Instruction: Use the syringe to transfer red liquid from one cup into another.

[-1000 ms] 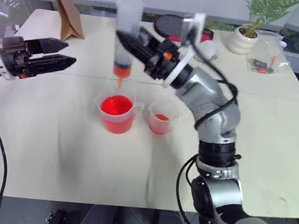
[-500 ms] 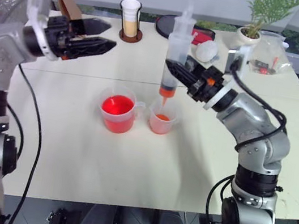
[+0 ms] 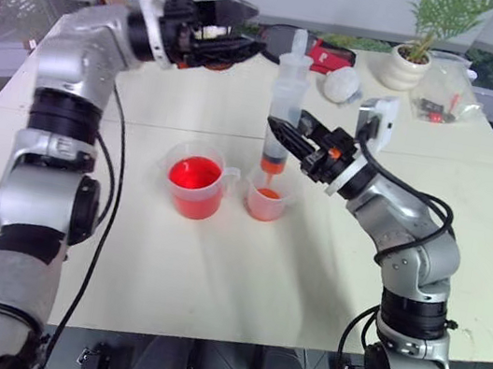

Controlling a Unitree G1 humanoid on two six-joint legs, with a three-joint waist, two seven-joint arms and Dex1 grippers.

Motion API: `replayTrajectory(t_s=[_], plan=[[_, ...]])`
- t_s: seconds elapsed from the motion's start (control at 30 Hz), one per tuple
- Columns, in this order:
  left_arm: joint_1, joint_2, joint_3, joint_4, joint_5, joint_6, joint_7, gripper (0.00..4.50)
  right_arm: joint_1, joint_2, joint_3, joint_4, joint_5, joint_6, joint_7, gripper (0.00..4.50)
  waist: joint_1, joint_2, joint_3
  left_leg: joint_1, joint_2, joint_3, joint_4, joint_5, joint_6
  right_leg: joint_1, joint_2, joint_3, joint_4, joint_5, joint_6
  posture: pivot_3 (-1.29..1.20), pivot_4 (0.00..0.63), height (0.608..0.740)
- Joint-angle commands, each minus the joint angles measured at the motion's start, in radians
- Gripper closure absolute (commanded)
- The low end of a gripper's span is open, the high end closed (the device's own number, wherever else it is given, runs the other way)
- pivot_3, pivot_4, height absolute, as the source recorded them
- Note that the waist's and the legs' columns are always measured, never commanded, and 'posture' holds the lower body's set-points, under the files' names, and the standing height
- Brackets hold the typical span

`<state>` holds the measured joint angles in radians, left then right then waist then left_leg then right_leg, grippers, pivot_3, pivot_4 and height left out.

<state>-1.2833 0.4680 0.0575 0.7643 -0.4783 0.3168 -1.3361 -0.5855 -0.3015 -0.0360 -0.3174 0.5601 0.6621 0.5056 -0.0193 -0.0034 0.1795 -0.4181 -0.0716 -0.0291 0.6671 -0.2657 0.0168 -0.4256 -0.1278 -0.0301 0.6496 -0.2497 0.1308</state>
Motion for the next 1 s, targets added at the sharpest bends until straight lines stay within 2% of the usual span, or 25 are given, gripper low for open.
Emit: replayTrajectory(t_s=[0.03, 0.37, 0.47, 0.53, 0.6, 0.7, 0.73, 1.0], plan=[[-0.063, -0.023, 0.015, 0.051, 0.029, -0.073, -0.012, 0.52, -0.001, -0.002, 0.003, -0.062, -0.005, -0.034, -0.006, 3.19, 0.001, 0.000, 0.000, 0.000, 0.000, 0.000, 0.000, 0.000, 0.000, 0.000, 0.000, 0.000, 0.000, 0.000, 0.000, 0.00, 0.150, 0.740], [-0.131, -0.101, 0.031, 0.179, 0.068, -0.159, -0.015, 0.52, 0.034, -0.009, 0.033, -0.083, -0.020, -0.049, -0.002, 3.19, 0.003, 0.000, 0.000, 0.000, 0.000, 0.000, 0.000, 0.000, 0.001, 0.000, 0.000, 0.000, 0.000, 0.000, 0.000, 0.00, 0.150, 0.740], [-0.138, -0.114, 0.033, 0.184, 0.067, -0.159, -0.033, 1.29, 0.040, -0.011, 0.035, -0.083, -0.028, -0.053, -0.001, 3.19, 0.002, 0.000, 0.000, 0.000, 0.000, 0.000, 0.000, 0.000, 0.001, 0.000, 0.000, 0.000, 0.000, 0.000, 0.000, 0.00, 0.150, 0.740], [-0.138, -0.120, 0.034, 0.179, 0.064, -0.156, -0.045, 2.29, 0.044, -0.015, 0.037, -0.083, -0.034, -0.057, 0.000, 3.19, 0.001, 0.000, 0.000, 0.000, 0.000, 0.000, 0.000, 0.000, 0.001, 0.000, 0.000, 0.000, 0.000, 0.000, 0.000, 0.00, 0.150, 0.740], [-0.144, -0.124, 0.040, 0.171, 0.058, -0.150, -0.053, 2.93, 0.046, -0.018, 0.038, -0.079, -0.044, -0.066, 0.000, 3.19, 0.001, 0.000, 0.000, 0.000, 0.000, 0.000, 0.000, 0.000, 0.001, 0.000, 0.000, 0.000, 0.000, 0.000, 0.000, 0.00, 0.150, 0.740], [-0.144, -0.124, 0.039, 0.155, 0.056, -0.129, -0.074, 4.18, 0.046, -0.019, 0.036, -0.075, -0.050, -0.072, -0.001, 3.19, 0.002, 0.000, 0.000, 0.000, 0.000, 0.000, 0.000, 0.000, 0.001, 0.000, 0.000, 0.000, 0.000, 0.000, 0.000, 0.00, 0.150, 0.740], [-0.143, -0.124, 0.037, 0.150, 0.057, -0.123, -0.081, 4.41, 0.046, -0.019, 0.036, -0.075, -0.051, -0.073, -0.001, 3.19, 0.002, 0.000, 0.000, 0.000, 0.000, 0.000, 0.000, 0.000, 0.001, 0.000, 0.000, 0.000, 0.000, 0.000, 0.000, 0.00, 0.150, 0.740], [-0.023, -0.156, -0.002, 0.028, 0.079, -0.084, -0.069, 4.41, 0.012, -0.021, 0.007, -0.089, -0.038, -0.069, -0.023, 3.19, 0.002, 0.000, 0.000, 0.000, 0.000, 0.000, 0.000, 0.000, 0.001, 0.000, 0.000, 0.000, 0.000, 0.000, 0.000, 0.00, 0.150, 0.740]])
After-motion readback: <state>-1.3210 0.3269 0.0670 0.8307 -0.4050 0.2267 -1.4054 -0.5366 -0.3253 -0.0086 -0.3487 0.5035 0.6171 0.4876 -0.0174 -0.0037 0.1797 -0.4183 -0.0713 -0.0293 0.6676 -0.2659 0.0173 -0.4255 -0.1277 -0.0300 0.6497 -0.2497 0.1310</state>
